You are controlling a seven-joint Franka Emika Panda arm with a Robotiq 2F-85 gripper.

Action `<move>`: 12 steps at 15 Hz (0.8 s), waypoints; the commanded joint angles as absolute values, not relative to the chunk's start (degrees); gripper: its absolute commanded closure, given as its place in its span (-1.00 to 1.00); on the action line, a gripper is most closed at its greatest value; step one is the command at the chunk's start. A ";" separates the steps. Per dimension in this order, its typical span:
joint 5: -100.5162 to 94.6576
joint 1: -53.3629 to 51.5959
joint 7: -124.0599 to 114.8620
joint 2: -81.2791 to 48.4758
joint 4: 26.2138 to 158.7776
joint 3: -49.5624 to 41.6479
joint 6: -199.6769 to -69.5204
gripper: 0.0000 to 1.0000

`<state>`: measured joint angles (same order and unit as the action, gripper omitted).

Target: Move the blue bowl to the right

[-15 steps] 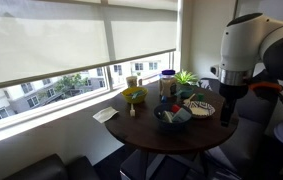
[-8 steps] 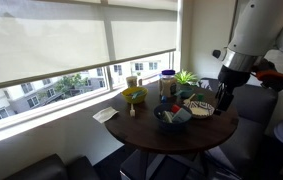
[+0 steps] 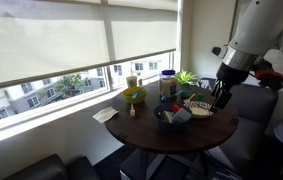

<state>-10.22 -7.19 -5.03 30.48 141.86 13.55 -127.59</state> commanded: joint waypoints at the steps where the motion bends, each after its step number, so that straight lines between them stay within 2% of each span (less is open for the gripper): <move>1: -14.14 -7.58 -2.65 29.33 142.15 13.33 -137.02 -1.00; 6: -9.33 -9.88 1.52 25.11 140.93 11.26 -143.25 -1.00; 12: -4.65 -12.28 6.30 20.90 138.98 9.73 -137.81 -1.00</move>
